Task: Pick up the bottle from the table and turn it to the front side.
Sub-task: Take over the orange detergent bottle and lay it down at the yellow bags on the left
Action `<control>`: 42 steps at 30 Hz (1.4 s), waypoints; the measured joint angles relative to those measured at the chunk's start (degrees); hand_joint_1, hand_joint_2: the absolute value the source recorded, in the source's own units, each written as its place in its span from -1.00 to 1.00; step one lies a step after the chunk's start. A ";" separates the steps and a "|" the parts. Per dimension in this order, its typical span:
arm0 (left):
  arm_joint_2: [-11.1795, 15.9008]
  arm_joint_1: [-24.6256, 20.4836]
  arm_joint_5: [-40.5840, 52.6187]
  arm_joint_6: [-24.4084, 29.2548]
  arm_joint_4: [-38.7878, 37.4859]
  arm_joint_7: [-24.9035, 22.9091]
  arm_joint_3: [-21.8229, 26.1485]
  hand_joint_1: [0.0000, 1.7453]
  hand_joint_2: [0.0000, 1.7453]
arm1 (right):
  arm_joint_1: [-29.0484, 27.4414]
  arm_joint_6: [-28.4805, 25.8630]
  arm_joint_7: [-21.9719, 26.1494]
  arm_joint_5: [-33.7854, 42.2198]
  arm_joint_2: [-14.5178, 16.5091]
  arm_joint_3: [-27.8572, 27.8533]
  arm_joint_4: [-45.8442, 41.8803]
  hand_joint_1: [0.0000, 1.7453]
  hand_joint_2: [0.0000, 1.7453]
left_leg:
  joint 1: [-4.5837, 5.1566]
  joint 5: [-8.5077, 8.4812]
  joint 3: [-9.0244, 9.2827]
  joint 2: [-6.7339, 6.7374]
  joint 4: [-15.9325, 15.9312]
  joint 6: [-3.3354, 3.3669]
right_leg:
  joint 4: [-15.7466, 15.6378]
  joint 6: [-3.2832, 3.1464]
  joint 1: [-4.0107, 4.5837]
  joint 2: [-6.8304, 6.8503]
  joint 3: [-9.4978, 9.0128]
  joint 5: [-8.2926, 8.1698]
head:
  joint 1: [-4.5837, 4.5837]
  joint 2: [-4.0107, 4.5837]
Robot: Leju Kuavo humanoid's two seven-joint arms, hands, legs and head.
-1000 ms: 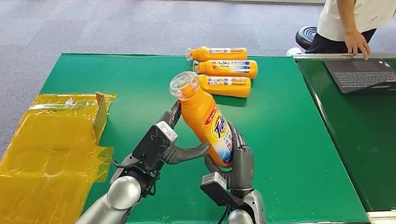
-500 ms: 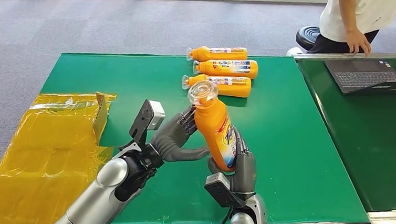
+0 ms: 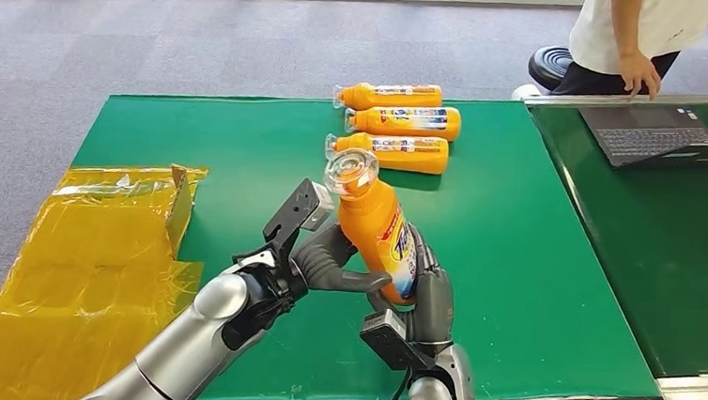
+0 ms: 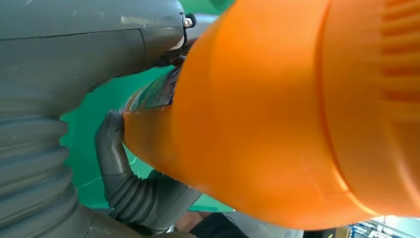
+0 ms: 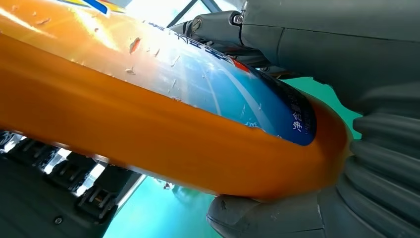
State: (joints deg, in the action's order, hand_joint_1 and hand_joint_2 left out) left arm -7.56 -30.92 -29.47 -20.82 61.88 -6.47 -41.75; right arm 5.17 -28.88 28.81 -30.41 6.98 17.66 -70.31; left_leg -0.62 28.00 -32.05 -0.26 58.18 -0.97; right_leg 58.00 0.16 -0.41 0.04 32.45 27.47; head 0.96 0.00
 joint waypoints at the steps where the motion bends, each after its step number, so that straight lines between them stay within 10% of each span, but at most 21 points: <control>1: -0.16 -0.30 -0.04 0.09 -0.61 0.03 -0.29 -1.00 1.00 | 0.02 0.00 0.00 0.03 0.05 0.00 0.05 1.00 1.00 | 0.00 0.00 0.00 0.00 0.00 0.00 | 0.00 0.00 0.00 0.00 0.00 0.00 | 0.00 0.00; 28: -9.04 -9.72 1.55 11.56 -14.70 0.64 -4.69 -1.00 1.00 | 5.08 -1.57 0.02 5.51 1.19 -0.96 4.31 1.00 1.00 | 0.01 -0.01 0.00 0.01 0.02 0.00 | 0.00 0.02 -0.01 -0.01 0.02 -0.05 | 0.00 0.00; 32: -9.79 -11.03 0.66 13.50 -16.36 0.89 -6.06 1.00 1.00 | 5.66 -1.69 0.03 6.14 1.25 -1.02 5.00 1.00 1.00 | 0.01 -0.01 0.00 0.01 0.02 0.00 | 0.00 0.02 -0.01 -0.01 0.03 -0.06 | 0.00 0.00; 42: -10.16 -13.32 -2.60 17.46 -19.17 3.20 -9.28 1.00 1.00 | 6.67 -1.73 0.31 7.79 1.62 -1.03 6.58 1.00 1.00 | 0.01 -0.03 0.01 0.02 0.02 -0.02 | 0.00 0.01 -0.01 -0.03 0.04 -0.06 | 0.00 0.00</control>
State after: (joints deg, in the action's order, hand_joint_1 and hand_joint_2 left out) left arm -17.73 -44.24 -32.08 -3.37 42.70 -3.27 -51.03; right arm 11.84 -30.61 29.11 -22.63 8.60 16.63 -63.72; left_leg -0.61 27.97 -32.04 -0.24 58.20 -1.00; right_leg 58.00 0.17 -0.42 0.01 32.49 27.40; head 0.96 0.00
